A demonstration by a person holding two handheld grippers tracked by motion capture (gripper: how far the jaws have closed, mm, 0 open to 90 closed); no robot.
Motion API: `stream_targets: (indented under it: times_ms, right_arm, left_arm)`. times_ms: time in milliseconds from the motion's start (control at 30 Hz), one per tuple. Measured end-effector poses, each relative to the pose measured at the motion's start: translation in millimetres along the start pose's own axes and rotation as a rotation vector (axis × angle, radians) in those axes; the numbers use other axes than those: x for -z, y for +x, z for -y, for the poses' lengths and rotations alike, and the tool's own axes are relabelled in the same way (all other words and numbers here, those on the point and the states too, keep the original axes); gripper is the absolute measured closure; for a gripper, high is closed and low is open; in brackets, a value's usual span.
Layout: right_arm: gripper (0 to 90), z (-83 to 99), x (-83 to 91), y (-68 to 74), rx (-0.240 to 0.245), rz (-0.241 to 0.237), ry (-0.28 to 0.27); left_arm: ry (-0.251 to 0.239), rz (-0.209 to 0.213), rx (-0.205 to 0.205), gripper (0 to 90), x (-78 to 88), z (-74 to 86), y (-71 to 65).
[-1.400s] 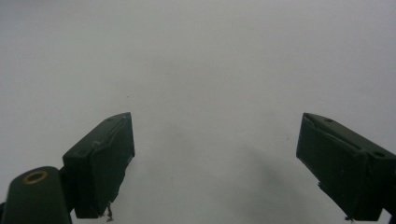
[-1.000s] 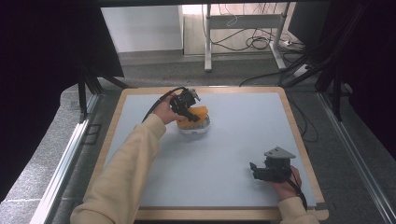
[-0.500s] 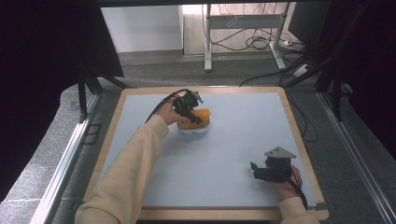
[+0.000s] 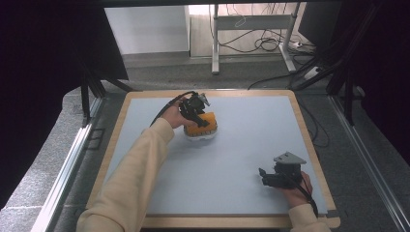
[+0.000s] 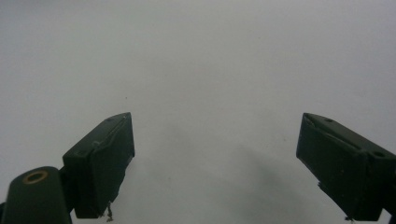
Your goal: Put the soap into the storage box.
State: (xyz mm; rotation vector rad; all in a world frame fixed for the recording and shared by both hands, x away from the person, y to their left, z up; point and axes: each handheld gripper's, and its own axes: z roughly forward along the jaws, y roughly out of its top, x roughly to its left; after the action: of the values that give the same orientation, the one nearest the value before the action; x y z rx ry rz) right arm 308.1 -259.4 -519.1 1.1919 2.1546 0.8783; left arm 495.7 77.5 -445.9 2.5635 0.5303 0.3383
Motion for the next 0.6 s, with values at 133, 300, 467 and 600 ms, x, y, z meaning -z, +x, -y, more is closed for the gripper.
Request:
stream_targets:
  times_ms: [133,300,467,600]
  right_arm:
    - [11.7,-0.1,0.1,0.4,0.001,0.0,0.001]
    - [11.7,0.1,-0.3,0.4,0.002,0.0,0.003]
    - [11.7,0.0,-0.5,0.4,0.006,-0.002,0.004]
    - [11.7,-0.5,0.1,1.3,0.006,-0.004,0.003]
  left_arm:
    - [0.013,-0.068,0.006,30.2,2.9,-0.6,-0.5]
    - [-0.01,-0.09,0.026,24.9,10.1,-0.7,-0.5]
    - [-0.014,-0.098,0.009,24.4,20.4,-2.8,-6.9]
    - [-0.026,-0.097,0.009,23.4,28.0,-2.4,-11.5]
